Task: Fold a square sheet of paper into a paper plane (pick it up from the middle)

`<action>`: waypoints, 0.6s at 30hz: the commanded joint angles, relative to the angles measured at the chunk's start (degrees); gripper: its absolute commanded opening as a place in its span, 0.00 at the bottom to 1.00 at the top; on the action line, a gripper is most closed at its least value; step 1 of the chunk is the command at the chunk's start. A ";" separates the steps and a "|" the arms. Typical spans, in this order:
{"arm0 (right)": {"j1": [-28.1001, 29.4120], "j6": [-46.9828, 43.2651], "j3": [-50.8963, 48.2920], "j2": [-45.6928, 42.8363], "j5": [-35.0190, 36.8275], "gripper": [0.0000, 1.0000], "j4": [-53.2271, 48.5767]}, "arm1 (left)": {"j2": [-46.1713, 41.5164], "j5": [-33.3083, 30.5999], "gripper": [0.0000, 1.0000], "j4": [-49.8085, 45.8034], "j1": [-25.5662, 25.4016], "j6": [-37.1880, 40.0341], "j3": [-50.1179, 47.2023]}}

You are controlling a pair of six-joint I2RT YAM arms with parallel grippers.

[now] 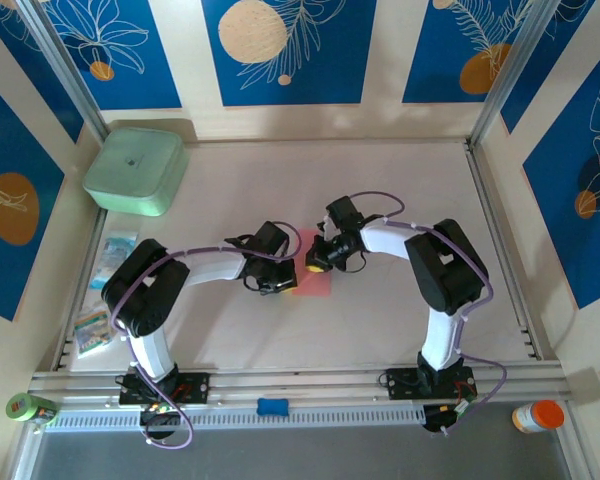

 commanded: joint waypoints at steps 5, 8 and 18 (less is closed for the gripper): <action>1.02 -2.19 -3.89 -3.09 1.27 0.00 0.67 | 1.86 -1.36 0.00 -3.60 -0.49 -0.56 -0.32; 1.64 -1.67 -4.62 -2.11 1.27 0.00 1.64 | 1.67 -1.56 0.00 -4.19 -0.53 -0.35 0.11; 1.48 -1.47 -4.02 1.81 2.62 0.00 1.44 | 0.61 2.42 0.00 -0.33 -0.58 0.26 1.89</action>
